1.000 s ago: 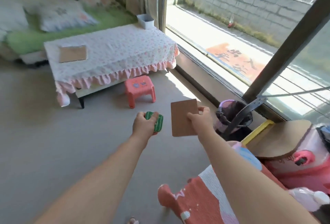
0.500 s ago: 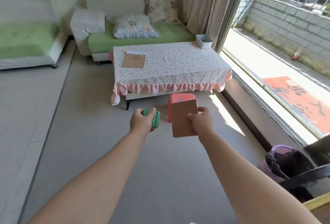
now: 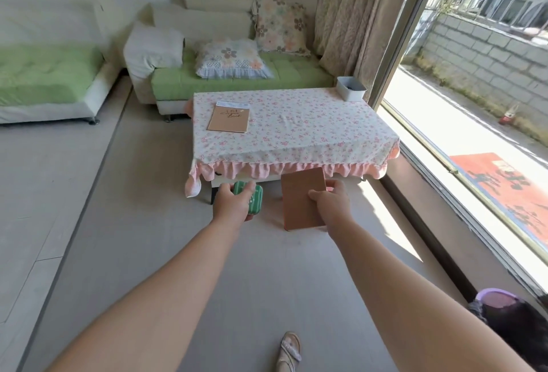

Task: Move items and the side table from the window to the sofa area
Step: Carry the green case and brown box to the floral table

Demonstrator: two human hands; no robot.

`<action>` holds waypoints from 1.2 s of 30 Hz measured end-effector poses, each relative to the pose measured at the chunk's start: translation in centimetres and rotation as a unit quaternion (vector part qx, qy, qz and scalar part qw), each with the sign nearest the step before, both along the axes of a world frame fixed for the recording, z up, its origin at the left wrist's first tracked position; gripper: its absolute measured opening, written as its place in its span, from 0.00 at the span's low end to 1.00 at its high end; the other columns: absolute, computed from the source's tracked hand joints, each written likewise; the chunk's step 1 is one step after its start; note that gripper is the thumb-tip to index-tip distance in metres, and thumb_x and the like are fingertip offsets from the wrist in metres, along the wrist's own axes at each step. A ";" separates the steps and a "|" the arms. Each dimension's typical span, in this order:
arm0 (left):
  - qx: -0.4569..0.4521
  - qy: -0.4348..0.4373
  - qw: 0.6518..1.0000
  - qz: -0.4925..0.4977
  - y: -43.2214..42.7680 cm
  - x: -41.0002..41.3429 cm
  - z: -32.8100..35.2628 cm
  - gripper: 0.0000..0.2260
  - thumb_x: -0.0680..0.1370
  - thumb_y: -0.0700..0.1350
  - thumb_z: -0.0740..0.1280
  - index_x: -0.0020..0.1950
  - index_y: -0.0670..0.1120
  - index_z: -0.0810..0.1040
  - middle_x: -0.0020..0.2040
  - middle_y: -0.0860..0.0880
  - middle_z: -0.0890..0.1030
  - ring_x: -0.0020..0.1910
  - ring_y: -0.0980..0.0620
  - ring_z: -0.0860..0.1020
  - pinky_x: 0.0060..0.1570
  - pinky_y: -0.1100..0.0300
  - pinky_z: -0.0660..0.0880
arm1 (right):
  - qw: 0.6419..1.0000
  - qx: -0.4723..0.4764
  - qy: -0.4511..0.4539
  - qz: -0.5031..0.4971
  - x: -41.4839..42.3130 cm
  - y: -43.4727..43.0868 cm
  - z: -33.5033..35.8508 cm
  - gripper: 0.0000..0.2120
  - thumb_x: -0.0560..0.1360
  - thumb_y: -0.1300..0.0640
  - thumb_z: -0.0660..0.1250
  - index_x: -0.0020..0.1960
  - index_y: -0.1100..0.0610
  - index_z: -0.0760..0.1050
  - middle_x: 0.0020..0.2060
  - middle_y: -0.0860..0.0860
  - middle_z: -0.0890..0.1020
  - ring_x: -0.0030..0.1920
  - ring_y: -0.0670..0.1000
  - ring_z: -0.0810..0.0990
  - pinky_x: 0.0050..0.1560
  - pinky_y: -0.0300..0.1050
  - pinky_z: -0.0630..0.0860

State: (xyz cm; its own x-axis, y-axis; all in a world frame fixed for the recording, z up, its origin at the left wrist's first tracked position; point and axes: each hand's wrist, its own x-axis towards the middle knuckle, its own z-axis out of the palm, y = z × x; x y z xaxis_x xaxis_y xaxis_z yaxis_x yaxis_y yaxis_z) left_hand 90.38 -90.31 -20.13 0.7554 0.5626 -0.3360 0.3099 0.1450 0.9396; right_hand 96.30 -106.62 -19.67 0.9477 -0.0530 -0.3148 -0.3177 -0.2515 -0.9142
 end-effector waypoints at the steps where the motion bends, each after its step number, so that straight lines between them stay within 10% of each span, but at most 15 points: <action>1: 0.002 -0.005 1.000 0.002 0.2 1.2 0.1 0.16 0.76 0.49 0.67 0.58 0.40 0.71 0.55 0.42 0.76 0.44 0.46 0.76 0.31 0.57 0.76 | 1.000 0.004 -0.002 0.006 1.4 0.4 0.0 0.17 0.73 0.61 0.66 0.61 0.56 0.67 0.51 0.54 0.76 0.50 0.58 0.79 0.54 0.56 0.78; 17: 0.000 0.016 0.998 0.057 4.0 22.4 0.4 0.13 0.77 0.49 0.67 0.53 0.42 0.69 0.49 0.44 0.75 0.43 0.45 0.76 0.31 0.59 0.76 | 0.999 0.011 0.026 0.037 24.0 4.5 0.0 0.16 0.73 0.63 0.66 0.59 0.56 0.68 0.54 0.57 0.77 0.51 0.58 0.79 0.57 0.55 0.77; 24: -0.018 0.029 0.997 0.066 8.2 29.7 -1.2 0.12 0.75 0.50 0.68 0.48 0.45 0.69 0.54 0.40 0.78 0.50 0.38 0.81 0.44 0.45 0.81 | 0.998 -0.016 0.033 0.058 31.3 8.7 -1.1 0.16 0.74 0.61 0.65 0.60 0.55 0.68 0.53 0.54 0.78 0.44 0.51 0.77 0.49 0.47 0.75; 28: 0.011 0.034 0.998 0.057 11.0 34.8 -1.8 0.13 0.77 0.50 0.67 0.52 0.43 0.69 0.50 0.43 0.76 0.43 0.46 0.78 0.31 0.58 0.77 | 0.998 -0.032 0.036 0.046 36.0 11.9 -1.8 0.18 0.72 0.59 0.66 0.61 0.54 0.68 0.54 0.55 0.79 0.52 0.58 0.80 0.59 0.58 0.75; 36: 0.027 0.048 0.998 0.020 17.1 45.7 -2.1 0.14 0.77 0.50 0.66 0.53 0.42 0.69 0.53 0.42 0.76 0.47 0.44 0.79 0.33 0.59 0.78 | 0.999 -0.006 0.041 0.022 45.9 16.8 -1.5 0.17 0.75 0.62 0.64 0.62 0.57 0.65 0.45 0.51 0.74 0.37 0.47 0.74 0.39 0.43 0.74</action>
